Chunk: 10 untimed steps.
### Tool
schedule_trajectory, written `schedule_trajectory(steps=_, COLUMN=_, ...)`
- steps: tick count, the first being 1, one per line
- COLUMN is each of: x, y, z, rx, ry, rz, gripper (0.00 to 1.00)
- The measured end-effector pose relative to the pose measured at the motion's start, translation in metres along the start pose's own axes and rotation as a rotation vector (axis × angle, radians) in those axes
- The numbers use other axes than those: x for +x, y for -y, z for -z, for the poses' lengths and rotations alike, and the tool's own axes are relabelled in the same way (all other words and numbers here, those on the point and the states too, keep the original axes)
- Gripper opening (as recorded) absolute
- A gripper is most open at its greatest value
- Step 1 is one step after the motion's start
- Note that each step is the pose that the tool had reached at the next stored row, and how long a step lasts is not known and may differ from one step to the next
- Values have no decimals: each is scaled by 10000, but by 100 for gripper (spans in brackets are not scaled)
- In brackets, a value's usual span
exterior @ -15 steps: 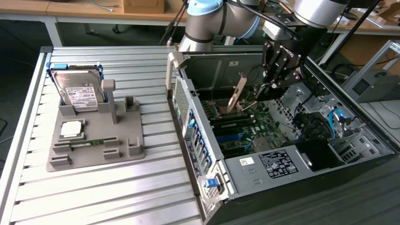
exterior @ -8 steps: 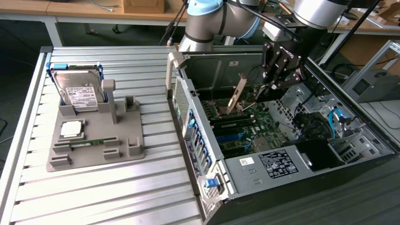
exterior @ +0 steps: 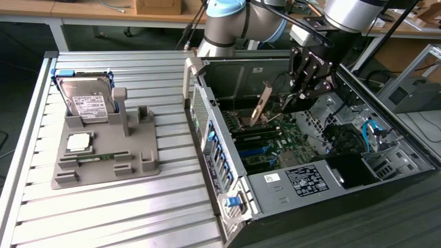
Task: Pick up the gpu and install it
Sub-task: 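Insert the gpu into the slot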
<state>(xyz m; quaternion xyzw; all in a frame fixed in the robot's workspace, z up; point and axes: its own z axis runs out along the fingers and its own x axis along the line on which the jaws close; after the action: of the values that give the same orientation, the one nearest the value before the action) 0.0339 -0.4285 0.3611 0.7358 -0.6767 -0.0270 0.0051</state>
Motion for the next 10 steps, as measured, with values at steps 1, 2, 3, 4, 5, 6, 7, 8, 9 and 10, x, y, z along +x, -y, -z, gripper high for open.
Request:
schedule_trajectory(steps=1, x=2, y=-1, z=0, rx=0, ry=0, rz=0, gripper=27)
schedule_trajectory(steps=2, x=4, y=-1, z=-1, rx=0, ry=0, rz=0, gripper=27)
schedule_trajectory(steps=3, x=6, y=-2, z=-1, rx=0, ry=0, rz=1, gripper=27)
schedule_trajectory(steps=4, x=7, y=-3, z=-1, rx=0, ry=0, rz=1, gripper=27)
schedule_trajectory(steps=5, x=8, y=-6, z=-2, rx=0, ry=0, rz=0, gripper=27)
schedule_trajectory(steps=6, x=9, y=-8, z=-3, rx=0, ry=0, rz=0, gripper=27)
schedule_trajectory(steps=7, x=9, y=-14, z=-3, rx=0, ry=0, rz=0, gripper=27)
schedule_trajectory(steps=8, x=10, y=-19, z=-4, rx=0, ry=0, rz=0, gripper=27)
schedule_trajectory(steps=9, x=11, y=-27, z=-5, rx=0, ry=0, rz=0, gripper=27)
schedule_trajectory(steps=10, x=11, y=-34, z=-6, rx=0, ry=0, rz=0, gripper=27)
